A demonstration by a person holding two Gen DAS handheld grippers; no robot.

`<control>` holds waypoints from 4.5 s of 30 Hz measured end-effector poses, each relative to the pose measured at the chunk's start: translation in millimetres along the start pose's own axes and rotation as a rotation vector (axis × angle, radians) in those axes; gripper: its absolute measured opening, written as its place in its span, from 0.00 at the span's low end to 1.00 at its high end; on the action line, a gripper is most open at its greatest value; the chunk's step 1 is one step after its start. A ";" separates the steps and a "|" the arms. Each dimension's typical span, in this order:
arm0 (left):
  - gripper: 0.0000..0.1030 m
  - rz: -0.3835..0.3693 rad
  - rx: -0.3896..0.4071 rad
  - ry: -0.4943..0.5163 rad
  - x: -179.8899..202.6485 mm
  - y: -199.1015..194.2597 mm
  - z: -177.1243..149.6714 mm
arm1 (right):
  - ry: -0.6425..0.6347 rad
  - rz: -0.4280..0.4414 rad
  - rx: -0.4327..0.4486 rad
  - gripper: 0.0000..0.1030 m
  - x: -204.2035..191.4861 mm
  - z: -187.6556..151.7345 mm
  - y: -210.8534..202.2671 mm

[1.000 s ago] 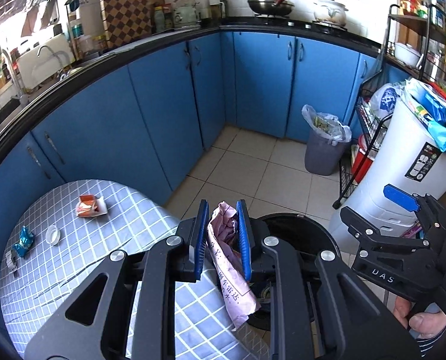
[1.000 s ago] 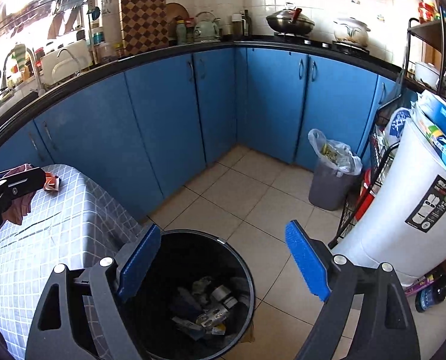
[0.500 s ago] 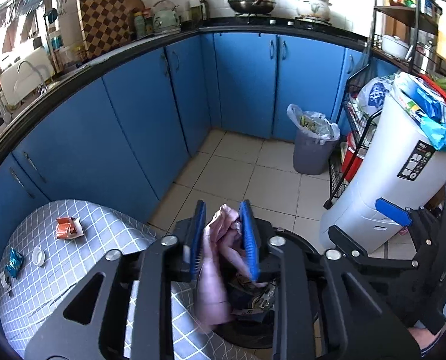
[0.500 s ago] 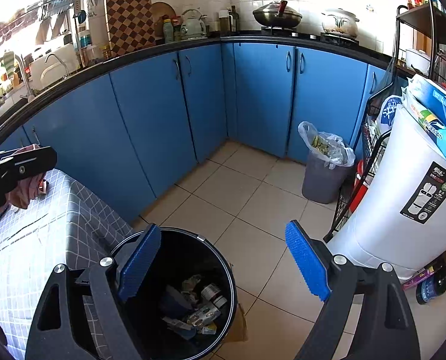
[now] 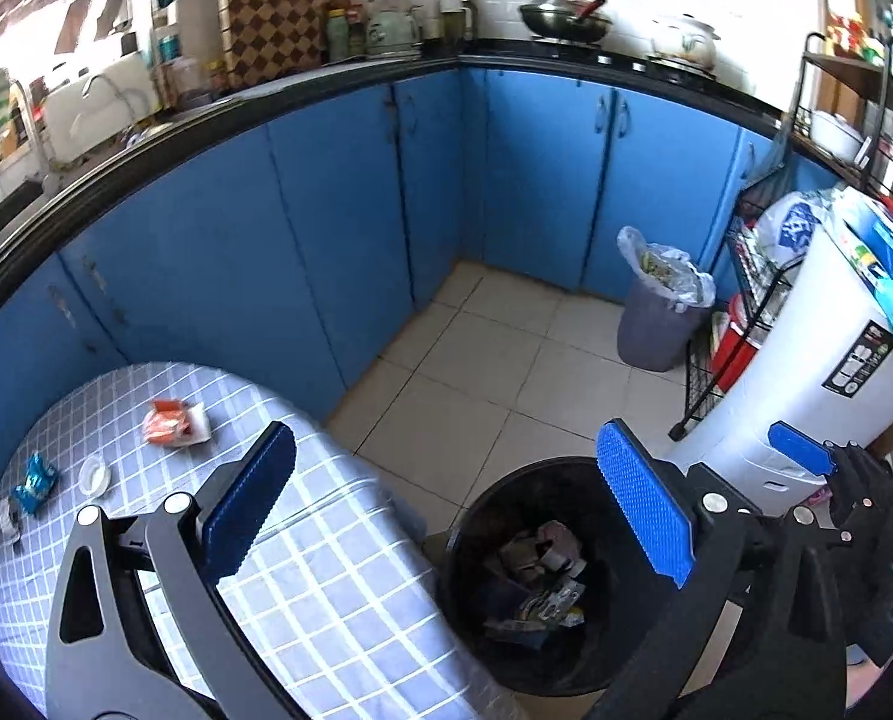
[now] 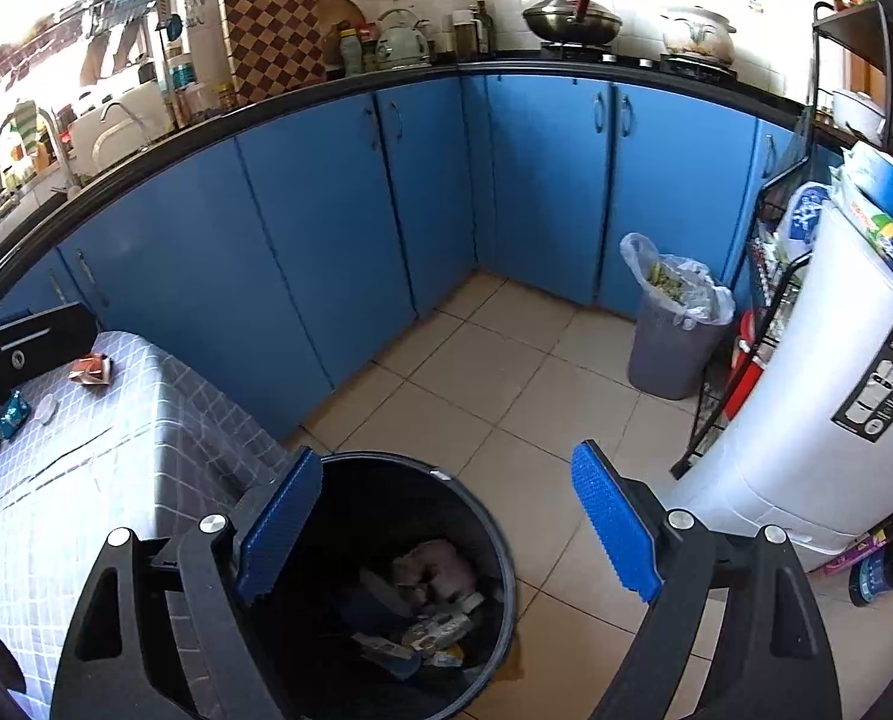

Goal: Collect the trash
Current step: 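Move both tools back over the table toward the white box and cap, then grasp the white medicine box with the left tool while the right tool grasps the white cap, then carry the white medicine box and white cap over the black bin with both tools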

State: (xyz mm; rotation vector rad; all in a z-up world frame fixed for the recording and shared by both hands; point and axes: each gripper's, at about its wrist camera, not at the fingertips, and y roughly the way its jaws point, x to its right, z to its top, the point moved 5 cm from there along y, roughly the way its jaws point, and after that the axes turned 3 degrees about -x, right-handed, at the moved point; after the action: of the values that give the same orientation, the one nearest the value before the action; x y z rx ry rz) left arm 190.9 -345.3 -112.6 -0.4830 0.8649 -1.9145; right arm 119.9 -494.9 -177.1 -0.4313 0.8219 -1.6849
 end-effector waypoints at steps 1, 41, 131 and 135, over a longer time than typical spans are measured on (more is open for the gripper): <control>0.96 0.005 0.000 -0.008 -5.4 -0.9 -0.7 | -0.004 0.009 0.000 0.81 -5.4 0.6 0.6; 0.96 0.454 -0.120 -0.451 -449.1 -14.2 -148.7 | -0.553 0.295 -0.152 0.81 -459.6 -13.0 114.2; 0.30 0.168 0.033 -0.049 -99.2 -94.7 -59.1 | -0.307 0.121 0.045 0.38 -152.0 -4.6 -69.0; 0.30 0.148 0.037 -0.018 -74.6 -89.4 -51.4 | -0.275 0.102 0.042 0.38 -129.4 -3.0 -67.5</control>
State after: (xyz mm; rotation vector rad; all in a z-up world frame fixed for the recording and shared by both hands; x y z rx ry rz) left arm 139.5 -233.9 -79.1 -0.4023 0.8288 -1.7853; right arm 107.2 -364.2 -113.3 -0.5680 0.5953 -1.5056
